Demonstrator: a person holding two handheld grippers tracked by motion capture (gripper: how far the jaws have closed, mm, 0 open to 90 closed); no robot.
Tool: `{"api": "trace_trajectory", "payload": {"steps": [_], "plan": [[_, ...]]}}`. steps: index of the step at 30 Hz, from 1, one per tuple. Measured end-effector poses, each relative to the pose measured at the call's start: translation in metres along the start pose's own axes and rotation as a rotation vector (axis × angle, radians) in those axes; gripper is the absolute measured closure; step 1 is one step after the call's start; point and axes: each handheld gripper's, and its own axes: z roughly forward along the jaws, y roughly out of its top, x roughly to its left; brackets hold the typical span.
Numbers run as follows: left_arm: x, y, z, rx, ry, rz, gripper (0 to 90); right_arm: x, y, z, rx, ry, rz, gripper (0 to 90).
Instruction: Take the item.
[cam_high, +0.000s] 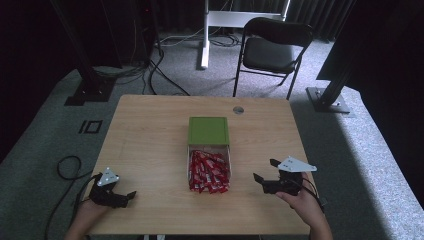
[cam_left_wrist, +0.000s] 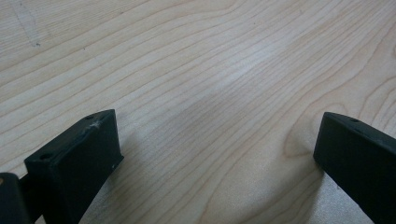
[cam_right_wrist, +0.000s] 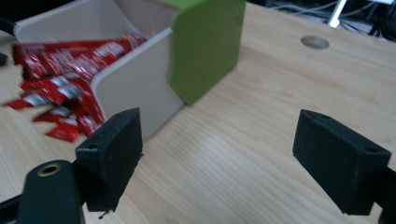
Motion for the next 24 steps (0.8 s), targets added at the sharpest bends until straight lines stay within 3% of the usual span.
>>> {"api": "trace_trajectory", "payload": {"steps": [24], "plan": [[0.0,0.0,0.0,-0.001,0.0,-0.001,1.4,0.036,0.044,0.024,-0.058,0.088,-0.051,15.6]]}}
